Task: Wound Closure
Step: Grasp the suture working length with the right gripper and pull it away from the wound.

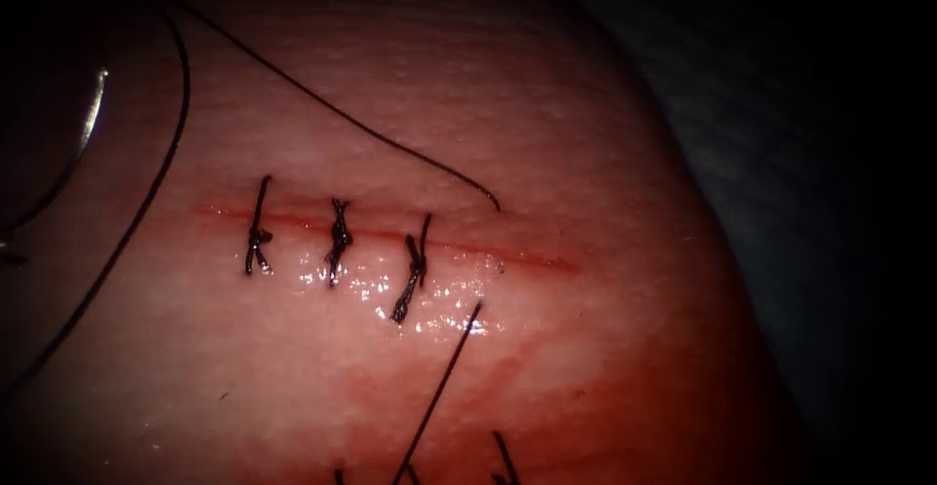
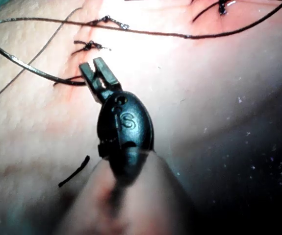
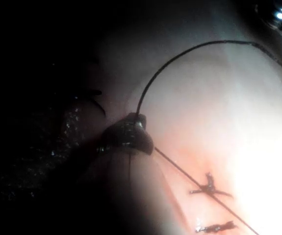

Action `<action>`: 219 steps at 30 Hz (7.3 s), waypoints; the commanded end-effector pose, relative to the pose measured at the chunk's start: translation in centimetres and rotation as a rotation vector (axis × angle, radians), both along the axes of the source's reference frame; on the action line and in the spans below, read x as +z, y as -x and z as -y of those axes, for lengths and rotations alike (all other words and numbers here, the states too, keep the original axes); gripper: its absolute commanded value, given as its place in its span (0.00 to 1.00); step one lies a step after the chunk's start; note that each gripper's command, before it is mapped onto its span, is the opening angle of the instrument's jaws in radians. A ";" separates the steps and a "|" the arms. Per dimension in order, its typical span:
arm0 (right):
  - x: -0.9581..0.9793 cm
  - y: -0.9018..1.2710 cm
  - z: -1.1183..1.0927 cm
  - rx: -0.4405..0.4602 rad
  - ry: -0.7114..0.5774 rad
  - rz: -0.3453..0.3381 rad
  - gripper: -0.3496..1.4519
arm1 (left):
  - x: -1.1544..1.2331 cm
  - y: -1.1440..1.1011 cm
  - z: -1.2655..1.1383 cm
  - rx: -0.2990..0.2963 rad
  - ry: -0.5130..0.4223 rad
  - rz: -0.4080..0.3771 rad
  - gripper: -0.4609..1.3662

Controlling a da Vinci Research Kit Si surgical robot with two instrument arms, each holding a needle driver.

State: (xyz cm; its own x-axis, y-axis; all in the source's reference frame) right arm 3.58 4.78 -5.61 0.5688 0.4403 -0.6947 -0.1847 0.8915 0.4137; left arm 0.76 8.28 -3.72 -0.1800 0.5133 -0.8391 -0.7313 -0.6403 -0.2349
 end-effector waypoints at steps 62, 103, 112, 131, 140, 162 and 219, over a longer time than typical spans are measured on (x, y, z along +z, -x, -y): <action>2.17 1.49 -2.29 0.215 0.379 0.053 0.95 | 0.04 -0.01 0.00 0.006 0.002 0.002 0.06; 2.46 1.32 -1.85 0.090 0.226 0.058 0.00 | 0.05 0.01 0.01 0.006 0.002 0.000 0.06; 1.92 1.29 -1.31 0.042 0.117 0.049 0.00 | 0.11 0.03 -0.02 0.007 0.002 -0.002 0.06; 0.32 0.57 -0.27 -0.117 0.092 -0.001 0.00 | 0.14 0.02 -0.03 0.007 0.005 -0.003 0.06; -0.07 0.33 0.20 -0.195 0.075 -0.001 0.00 | 0.14 0.01 -0.02 0.008 0.005 -0.003 0.06; -0.12 0.72 -0.17 -0.151 0.204 -0.130 0.86 | 0.18 0.04 0.01 0.011 0.004 -0.010 0.06; 2.73 1.26 -1.97 0.064 0.453 0.067 0.81 | 0.18 0.05 0.03 0.012 0.004 -0.012 0.06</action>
State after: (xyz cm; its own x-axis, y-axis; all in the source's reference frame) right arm 2.33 6.74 -2.88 0.6003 0.1351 -0.7883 -0.2584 0.9655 -0.0314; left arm 0.71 8.25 -3.53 -0.1964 0.5074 -0.8390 -0.7306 -0.6464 -0.2199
